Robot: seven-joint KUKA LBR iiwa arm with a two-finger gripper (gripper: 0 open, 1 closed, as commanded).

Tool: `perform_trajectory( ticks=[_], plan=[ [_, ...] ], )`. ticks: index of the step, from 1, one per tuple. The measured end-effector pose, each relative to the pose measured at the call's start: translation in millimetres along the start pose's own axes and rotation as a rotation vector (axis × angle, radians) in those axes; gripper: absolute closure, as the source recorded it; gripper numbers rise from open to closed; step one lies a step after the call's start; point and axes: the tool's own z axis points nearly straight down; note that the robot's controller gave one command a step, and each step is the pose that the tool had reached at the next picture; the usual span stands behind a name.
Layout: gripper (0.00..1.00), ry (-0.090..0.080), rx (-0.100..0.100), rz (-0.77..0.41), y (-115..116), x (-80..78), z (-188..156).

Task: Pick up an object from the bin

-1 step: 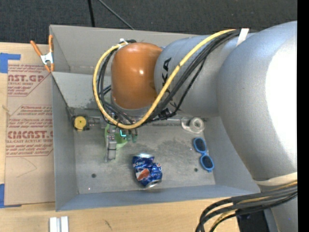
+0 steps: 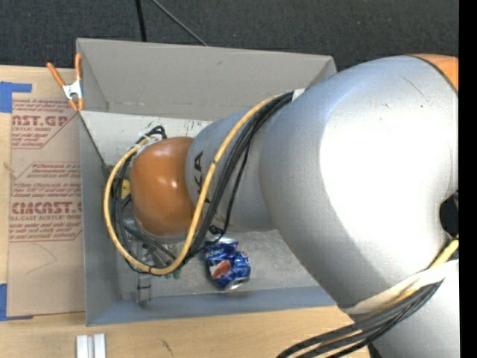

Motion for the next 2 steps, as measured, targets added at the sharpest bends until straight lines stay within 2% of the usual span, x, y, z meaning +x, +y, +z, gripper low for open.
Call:
perform_trajectory(
  ticks=[1,2],
  plan=[
    [0.0,-0.014,0.002,-0.224,-87,19.9,-112],
    [0.0,-0.01,0.002,0.006,-155,1.2,-109]
  ],
)
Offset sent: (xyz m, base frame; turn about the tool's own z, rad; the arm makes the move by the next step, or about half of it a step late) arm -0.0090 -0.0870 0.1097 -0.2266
